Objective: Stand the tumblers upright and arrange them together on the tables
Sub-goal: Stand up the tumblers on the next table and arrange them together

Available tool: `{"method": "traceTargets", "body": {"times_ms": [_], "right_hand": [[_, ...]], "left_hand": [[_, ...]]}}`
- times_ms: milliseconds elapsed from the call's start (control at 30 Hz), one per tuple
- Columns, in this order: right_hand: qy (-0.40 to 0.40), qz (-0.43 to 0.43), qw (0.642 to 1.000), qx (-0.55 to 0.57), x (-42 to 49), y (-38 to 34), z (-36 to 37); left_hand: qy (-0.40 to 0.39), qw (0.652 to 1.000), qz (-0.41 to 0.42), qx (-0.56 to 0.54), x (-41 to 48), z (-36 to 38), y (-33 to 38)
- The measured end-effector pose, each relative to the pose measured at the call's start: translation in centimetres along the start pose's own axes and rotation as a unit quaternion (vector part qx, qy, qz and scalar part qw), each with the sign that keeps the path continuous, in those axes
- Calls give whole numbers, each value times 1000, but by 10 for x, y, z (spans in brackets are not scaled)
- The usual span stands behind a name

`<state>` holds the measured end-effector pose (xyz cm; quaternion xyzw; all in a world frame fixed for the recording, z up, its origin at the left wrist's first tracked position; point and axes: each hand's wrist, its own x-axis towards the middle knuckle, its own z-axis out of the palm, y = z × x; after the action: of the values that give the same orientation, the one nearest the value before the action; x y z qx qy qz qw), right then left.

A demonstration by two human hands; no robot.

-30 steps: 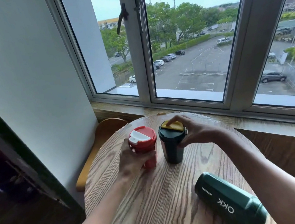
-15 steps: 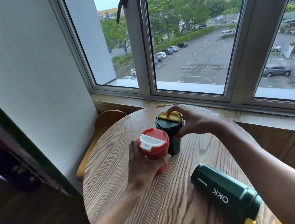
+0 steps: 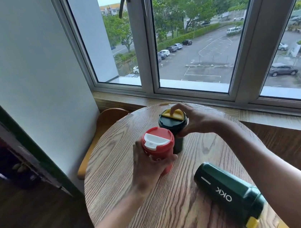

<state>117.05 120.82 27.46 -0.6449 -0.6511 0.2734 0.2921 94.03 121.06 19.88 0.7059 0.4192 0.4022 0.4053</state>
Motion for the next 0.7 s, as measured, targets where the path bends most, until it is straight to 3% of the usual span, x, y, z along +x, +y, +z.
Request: {"method": "traceTargets", "body": {"times_ms": [133,233,367,433,567,700], "right_hand": [[-9,9,1000,-1,-4,-1,1],[-15,16,1000,-1,-7,-2,1],[-11,26,998,56,-18,-4,-2],[33,28,996,83,-28,-5,-5],[122,61,987,83,-60,-4,-12],[35,129,991,15,-107,0,-13]], "left_hand": [[-34,999,11,-35,-5,-2,-4],[-45,990,33,-127,-10,-5,-3],[60,993,60,-88,1,-17,6],[69,990,58,-105,18,-24,16],[-36,995,60,-66,59,-35,38],[-164,982,88,19,86,-35,55]]}}
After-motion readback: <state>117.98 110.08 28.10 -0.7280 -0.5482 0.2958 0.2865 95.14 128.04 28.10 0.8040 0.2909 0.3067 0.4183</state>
